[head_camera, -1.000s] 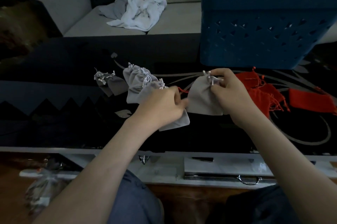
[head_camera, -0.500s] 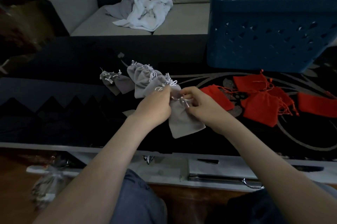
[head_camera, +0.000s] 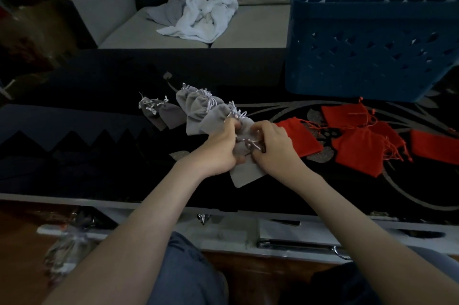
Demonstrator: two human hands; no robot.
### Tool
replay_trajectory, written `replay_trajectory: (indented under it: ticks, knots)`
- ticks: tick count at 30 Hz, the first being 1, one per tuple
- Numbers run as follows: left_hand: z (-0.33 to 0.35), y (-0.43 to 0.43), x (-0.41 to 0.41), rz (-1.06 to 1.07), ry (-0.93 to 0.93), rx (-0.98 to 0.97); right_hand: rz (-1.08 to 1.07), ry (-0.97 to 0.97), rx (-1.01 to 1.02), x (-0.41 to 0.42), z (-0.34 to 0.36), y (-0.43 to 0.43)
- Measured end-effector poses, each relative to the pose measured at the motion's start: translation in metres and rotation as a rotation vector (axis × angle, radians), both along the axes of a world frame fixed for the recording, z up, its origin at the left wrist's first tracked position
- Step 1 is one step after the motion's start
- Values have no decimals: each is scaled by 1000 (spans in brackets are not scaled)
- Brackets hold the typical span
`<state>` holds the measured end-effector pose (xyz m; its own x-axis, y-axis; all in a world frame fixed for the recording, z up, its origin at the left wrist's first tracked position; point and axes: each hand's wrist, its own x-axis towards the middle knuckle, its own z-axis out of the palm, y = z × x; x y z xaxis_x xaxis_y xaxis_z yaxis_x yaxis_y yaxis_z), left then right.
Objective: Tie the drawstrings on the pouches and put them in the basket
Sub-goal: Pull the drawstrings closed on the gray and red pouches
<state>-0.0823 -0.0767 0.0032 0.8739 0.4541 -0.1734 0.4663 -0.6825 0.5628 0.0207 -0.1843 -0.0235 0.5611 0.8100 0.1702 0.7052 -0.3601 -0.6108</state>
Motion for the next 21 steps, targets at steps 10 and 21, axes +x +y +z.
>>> replay_trajectory:
  ticks: [10,21]
  knots:
    - [18,-27,9,-13,-149,319,-307,37,-88,35,21,-25]
    - [-3,-57,37,-123,-179,261,-303,125,-276,52,15,-43]
